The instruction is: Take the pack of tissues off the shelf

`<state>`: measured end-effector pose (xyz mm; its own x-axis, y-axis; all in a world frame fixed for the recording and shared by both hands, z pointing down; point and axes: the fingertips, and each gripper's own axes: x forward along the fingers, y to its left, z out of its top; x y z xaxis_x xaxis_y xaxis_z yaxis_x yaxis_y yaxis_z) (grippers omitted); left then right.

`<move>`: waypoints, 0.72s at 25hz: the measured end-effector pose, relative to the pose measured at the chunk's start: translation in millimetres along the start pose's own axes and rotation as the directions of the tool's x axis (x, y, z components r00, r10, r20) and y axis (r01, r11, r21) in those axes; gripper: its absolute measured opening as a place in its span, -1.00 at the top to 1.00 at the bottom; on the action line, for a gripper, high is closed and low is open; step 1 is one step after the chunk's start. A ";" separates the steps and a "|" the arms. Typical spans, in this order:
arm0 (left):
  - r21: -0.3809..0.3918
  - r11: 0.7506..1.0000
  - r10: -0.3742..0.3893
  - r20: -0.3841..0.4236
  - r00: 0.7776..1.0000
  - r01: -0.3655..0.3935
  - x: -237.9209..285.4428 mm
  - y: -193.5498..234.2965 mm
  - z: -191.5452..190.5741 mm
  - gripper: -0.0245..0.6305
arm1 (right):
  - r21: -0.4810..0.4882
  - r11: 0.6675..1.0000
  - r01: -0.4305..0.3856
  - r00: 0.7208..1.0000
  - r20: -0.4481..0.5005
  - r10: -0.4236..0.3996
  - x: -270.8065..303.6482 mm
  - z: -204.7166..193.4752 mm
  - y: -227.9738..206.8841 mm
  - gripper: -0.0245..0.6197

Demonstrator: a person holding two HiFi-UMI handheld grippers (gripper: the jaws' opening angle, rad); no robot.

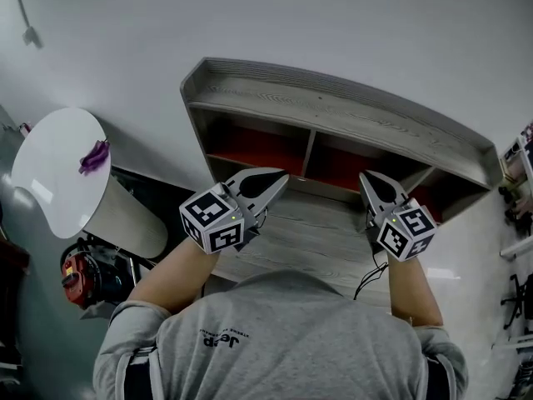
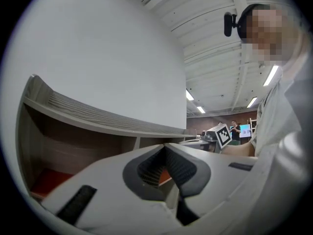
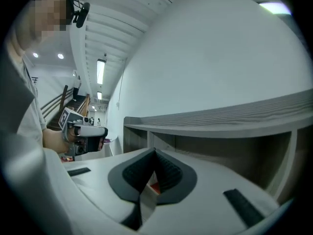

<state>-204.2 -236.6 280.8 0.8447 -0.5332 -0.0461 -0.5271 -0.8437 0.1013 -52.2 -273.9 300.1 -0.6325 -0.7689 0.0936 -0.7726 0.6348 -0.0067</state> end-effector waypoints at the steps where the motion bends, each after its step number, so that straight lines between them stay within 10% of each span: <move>1: -0.001 1.000 0.006 -0.001 1.000 -0.006 -6.0 1.2 -0.9 0.89 | 0.008 1.000 -0.010 1.000 0.008 0.010 1.4 -2.8 3.8 0.90; 18: -0.033 0.999 0.000 0.011 1.000 0.000 -11.2 -0.5 -7.9 0.89 | 0.000 0.999 -0.043 0.999 -0.006 0.043 -6.2 -19.8 9.3 0.90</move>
<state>-212.6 -229.7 289.0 0.8437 -0.5338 -0.0570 -0.5234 -0.8416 0.1335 -54.4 -261.6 319.1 -0.6646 -0.7406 0.0992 -0.7449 0.6670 -0.0105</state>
